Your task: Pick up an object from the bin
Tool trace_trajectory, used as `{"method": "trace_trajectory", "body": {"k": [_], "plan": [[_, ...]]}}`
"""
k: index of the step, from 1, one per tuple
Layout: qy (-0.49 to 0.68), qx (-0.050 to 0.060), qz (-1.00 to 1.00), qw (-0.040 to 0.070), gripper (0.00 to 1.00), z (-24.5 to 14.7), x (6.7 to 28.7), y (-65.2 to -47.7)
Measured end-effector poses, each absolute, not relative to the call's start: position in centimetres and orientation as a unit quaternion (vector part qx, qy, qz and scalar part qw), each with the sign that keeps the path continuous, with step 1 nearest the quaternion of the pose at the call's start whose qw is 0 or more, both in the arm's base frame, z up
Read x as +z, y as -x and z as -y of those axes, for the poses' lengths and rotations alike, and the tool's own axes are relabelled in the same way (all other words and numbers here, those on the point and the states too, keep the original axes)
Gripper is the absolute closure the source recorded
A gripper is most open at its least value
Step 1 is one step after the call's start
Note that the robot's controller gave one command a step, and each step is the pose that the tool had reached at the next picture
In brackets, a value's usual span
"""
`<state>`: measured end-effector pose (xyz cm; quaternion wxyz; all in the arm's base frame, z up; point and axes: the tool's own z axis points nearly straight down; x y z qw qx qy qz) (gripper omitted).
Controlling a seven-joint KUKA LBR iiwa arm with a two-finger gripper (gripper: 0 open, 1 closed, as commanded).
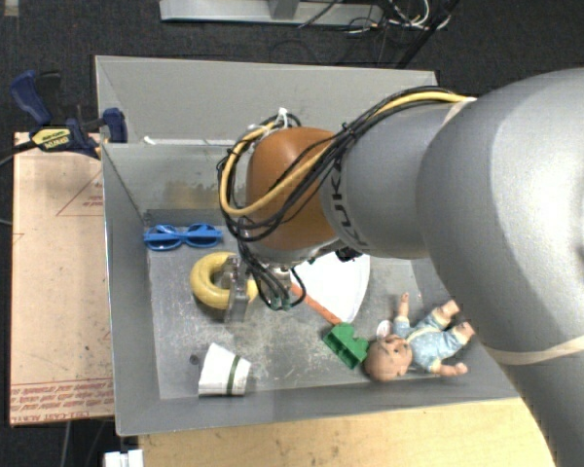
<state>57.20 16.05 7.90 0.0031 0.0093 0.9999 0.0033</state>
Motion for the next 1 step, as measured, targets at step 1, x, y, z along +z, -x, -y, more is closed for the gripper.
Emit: {"method": "trace_trajectory", "body": {"k": [1], "plan": [[-0.01,0.003,-1.0,0.001,1.0,-16.02,8.74,-57.09]]}}
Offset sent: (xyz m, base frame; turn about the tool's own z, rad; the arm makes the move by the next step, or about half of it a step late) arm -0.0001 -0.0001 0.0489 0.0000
